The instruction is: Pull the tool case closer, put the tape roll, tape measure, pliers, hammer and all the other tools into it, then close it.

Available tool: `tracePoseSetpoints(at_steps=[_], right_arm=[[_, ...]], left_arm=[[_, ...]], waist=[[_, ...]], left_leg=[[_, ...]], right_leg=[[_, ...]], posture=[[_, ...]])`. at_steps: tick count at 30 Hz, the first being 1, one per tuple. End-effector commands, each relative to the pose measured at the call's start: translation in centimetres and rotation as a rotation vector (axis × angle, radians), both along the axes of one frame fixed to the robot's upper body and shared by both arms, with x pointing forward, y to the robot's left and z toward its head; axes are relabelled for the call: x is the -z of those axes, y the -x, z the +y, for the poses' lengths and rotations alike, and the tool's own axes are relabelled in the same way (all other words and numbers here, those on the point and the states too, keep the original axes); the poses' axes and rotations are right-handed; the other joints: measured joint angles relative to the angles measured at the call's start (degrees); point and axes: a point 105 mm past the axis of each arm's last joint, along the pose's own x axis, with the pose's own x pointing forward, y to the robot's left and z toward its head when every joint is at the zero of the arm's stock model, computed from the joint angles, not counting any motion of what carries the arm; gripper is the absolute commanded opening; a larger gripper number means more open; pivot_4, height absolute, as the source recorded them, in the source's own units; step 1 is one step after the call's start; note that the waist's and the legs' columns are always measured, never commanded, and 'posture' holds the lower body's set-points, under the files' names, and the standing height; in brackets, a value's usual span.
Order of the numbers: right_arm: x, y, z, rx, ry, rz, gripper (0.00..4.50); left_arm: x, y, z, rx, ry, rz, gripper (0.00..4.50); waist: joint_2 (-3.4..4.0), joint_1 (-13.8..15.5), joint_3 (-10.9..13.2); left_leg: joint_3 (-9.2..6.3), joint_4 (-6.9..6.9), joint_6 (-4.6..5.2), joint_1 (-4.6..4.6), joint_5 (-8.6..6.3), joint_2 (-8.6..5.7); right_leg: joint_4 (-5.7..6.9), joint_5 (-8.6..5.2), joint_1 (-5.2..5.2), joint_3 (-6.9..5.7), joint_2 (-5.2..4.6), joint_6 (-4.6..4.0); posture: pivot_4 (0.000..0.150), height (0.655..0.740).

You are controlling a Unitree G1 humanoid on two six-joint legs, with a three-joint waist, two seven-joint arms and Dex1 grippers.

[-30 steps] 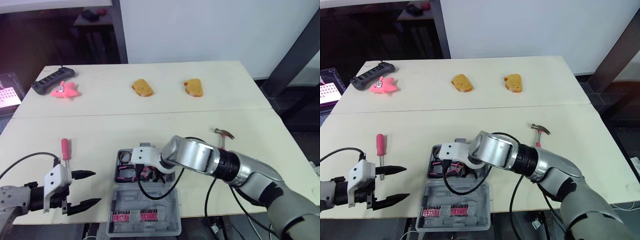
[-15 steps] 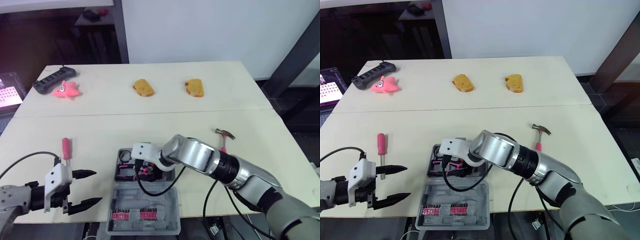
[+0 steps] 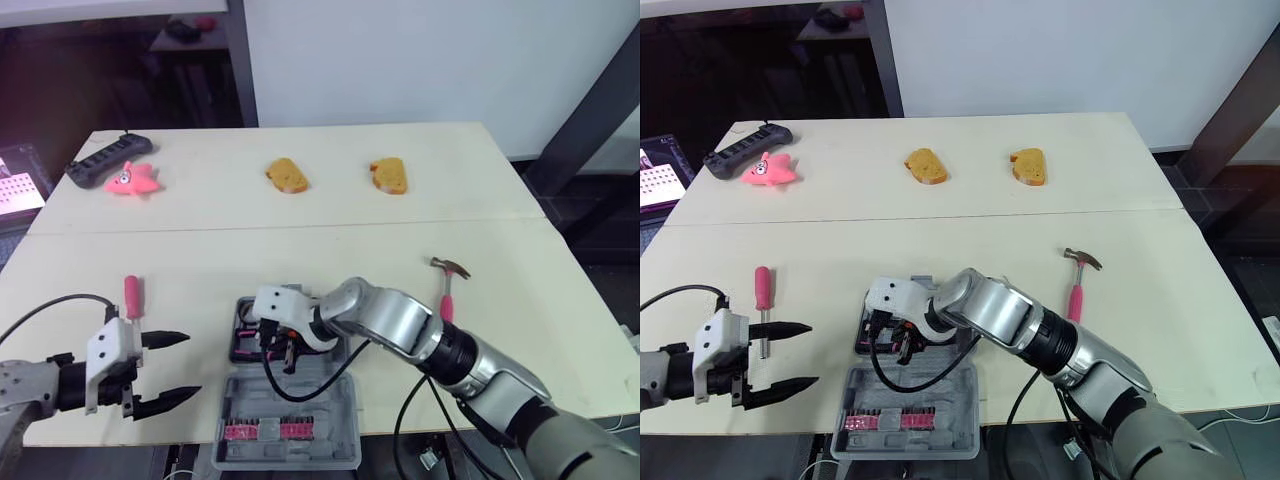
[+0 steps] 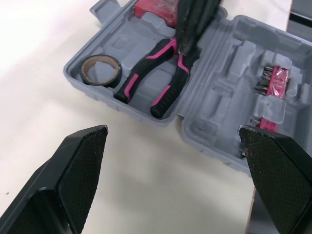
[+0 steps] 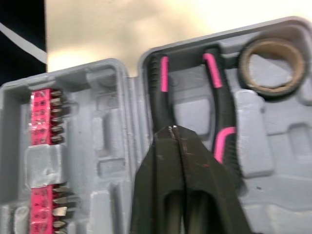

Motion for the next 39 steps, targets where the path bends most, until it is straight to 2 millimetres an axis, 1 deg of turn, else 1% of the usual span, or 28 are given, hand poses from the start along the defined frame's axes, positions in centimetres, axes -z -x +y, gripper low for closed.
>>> tracePoseSetpoints(at_steps=[1, 6, 10, 12, 15, 17, 18, 22, 24, 27, 29, 31, 32, 34, 37, 38, 39], right_arm=[[-0.5, 0.2, 0.7, -0.025, -0.04, -0.029, 0.02], [0.0, 0.2, 0.5, -0.016, -0.035, -0.025, 0.02], [1.9, 0.2, -0.3, 0.025, 0.023, 0.024, 0.02], [3.4, 0.2, -1.3, 0.052, 0.089, 0.046, 0.02], [4.4, 0.1, -1.7, 0.093, 0.101, 0.09, 0.02], [5.4, -0.3, -2.4, 0.133, 0.133, 0.103, 0.02], [6.1, -0.2, -2.8, 0.15, 0.151, 0.125, 0.02], [9.2, 1.1, -4.5, 0.183, 0.256, 0.222, 0.02], [10.1, 1.2, -5.1, 0.204, 0.291, 0.232, 0.02], [10.4, 1.0, -5.1, 0.228, 0.292, 0.235, 0.02], [10.5, 0.9, -5.1, 0.234, 0.294, 0.23, 0.02], [10.2, 0.7, -4.8, 0.236, 0.28, 0.224, 0.02], [9.8, 0.6, -4.3, 0.232, 0.25, 0.223, 0.02], [8.1, 0.4, -3.1, 0.224, 0.16, 0.223, 0.02], [3.8, -0.3, -1.1, 0.163, -0.036, 0.166, 0.02], [1.2, -0.6, -0.5, 0.134, -0.143, 0.122, 0.02], [-0.5, -0.7, -0.4, 0.116, -0.211, 0.092, 0.02]], left_arm=[[-0.7, -0.1, 0.3, 0.0, -0.014, -0.027, 4.5], [-0.6, 0.0, 0.3, -0.002, -0.014, -0.026, 4.5], [-0.6, 0.0, 0.2, -0.003, -0.013, -0.025, 4.5], [-0.6, 0.2, 0.2, -0.002, -0.013, -0.024, 4.5], [-0.6, 0.2, 0.3, -0.004, -0.014, -0.025, 4.5], [-0.7, 0.2, 0.3, -0.004, -0.015, -0.024, 4.5], [-0.7, 0.2, 0.3, -0.005, -0.015, -0.023, 4.5], [-0.7, 0.2, 0.3, -0.005, -0.017, -0.019, 4.5], [-0.7, 0.2, 0.3, -0.005, -0.016, -0.019, 4.5], [-0.7, 0.2, 0.3, -0.003, -0.016, -0.017, 4.5], [-0.7, 0.2, 0.3, -0.003, -0.016, -0.016, 4.5], [-0.7, 0.2, 0.3, -0.002, -0.016, -0.015, 4.5], [-0.7, 0.2, 0.3, -0.002, -0.016, -0.015, 4.5], [-0.7, 0.2, 0.3, -0.002, -0.019, -0.014, 4.5], [-0.5, 0.1, 0.4, -0.003, -0.023, -0.01, 4.5], [-0.3, -0.1, 0.4, -0.007, -0.032, -0.006, 4.5], [-0.2, -0.2, 0.5, -0.01, -0.039, -0.004, 4.5]], waist=[[0.0, 0.01, 0.0], [0.0, 0.02, 0.0], [-0.01, -0.01, 0.0], [-0.02, -0.03, -0.01], [-0.02, -0.02, -0.03], [-0.04, -0.05, -0.1], [-0.04, -0.08, -0.16], [0.08, 0.0, -0.52], [0.16, 0.09, -0.76], [0.35, 0.06, -1.38], [0.27, 0.02, -1.61], [0.17, 0.05, -1.71], [0.13, 0.06, -1.76], [0.09, 0.01, -1.79], [0.04, 0.01, -1.77], [-0.05, 0.08, -1.69], [-0.07, 0.17, -1.59]], left_leg=[[0.0, 0.0, 0.0, 0.0, 0.0, 0.0], [0.0, 0.0, -0.01, 0.0, 0.01, 0.0], [0.0, 0.0, -0.01, 0.0, 0.01, 0.0], [0.0, 0.0, -0.01, 0.01, 0.01, 0.0], [0.0, 0.0, -0.01, 0.07, 0.01, 0.0], [0.0, 0.0, -0.01, 0.12, 0.01, 0.0], [0.0, -0.01, -0.01, 0.19, 0.01, 0.0], [0.01, -0.1, 0.0, 0.58, 0.0, 0.0], [0.03, -0.23, 0.03, 1.02, -0.02, 0.0], [0.03, -0.29, 0.06, 1.17, -0.04, -0.01], [0.03, -0.4, 0.06, 1.32, -0.04, 0.0], [0.06, -0.6, 0.06, 1.61, -0.04, -0.01], [0.1, -0.78, 0.05, 1.88, -0.04, -0.01], [0.1, -0.91, 0.05, 2.04, -0.04, 0.0], [0.09, -0.91, 0.05, 1.97, -0.04, 0.0], [0.09, -0.91, 0.04, 1.88, -0.03, 0.0], [0.09, -0.9, 0.02, 1.74, -0.02, 0.0]], right_leg=[[0.0, 0.0, 0.0, 0.0, -0.01, 0.0], [0.0, 0.0, 0.0, 0.0, 0.0, 0.0], [0.0, 0.0, 0.0, 0.0, 0.0, 0.0], [0.0, 0.0, 0.01, 0.01, 0.0, 0.0], [0.0, 0.0, 0.08, 0.0, 0.0, 0.0], [0.0, 0.0, 0.13, 0.0, 0.0, 0.0], [0.0, 0.0, 0.2, 0.0, 0.0, 0.0], [-0.02, -0.02, 0.55, 0.01, 0.01, -0.01], [-0.2, -0.06, 1.0, 0.02, 0.0, -0.02], [-0.32, -0.21, 1.22, 0.03, -0.01, -0.11], [-0.31, -0.22, 1.3, 0.03, 0.0, -0.12], [-0.33, -0.24, 1.48, 0.06, 0.0, -0.16], [-0.35, -0.3, 1.63, 0.08, -0.01, -0.2], [-0.35, -0.41, 1.71, 0.08, 0.01, -0.28], [-0.34, -0.42, 1.63, 0.08, 0.02, -0.28], [-0.34, -0.41, 1.55, 0.09, 0.01, -0.28], [-0.34, -0.41, 1.44, 0.09, 0.01, -0.27]], posture=[[0.15, 0.74], [0.15, 0.74], [0.15, 0.74], [0.15, 0.74], [0.15, 0.74], [0.15, 0.74], [0.15, 0.74], [0.15, 0.74], [0.15, 0.74], [0.15, 0.74], [0.15, 0.74], [0.15, 0.74], [0.15, 0.74], [0.15, 0.74], [0.15, 0.74], [0.15, 0.74], [0.15, 0.74]])
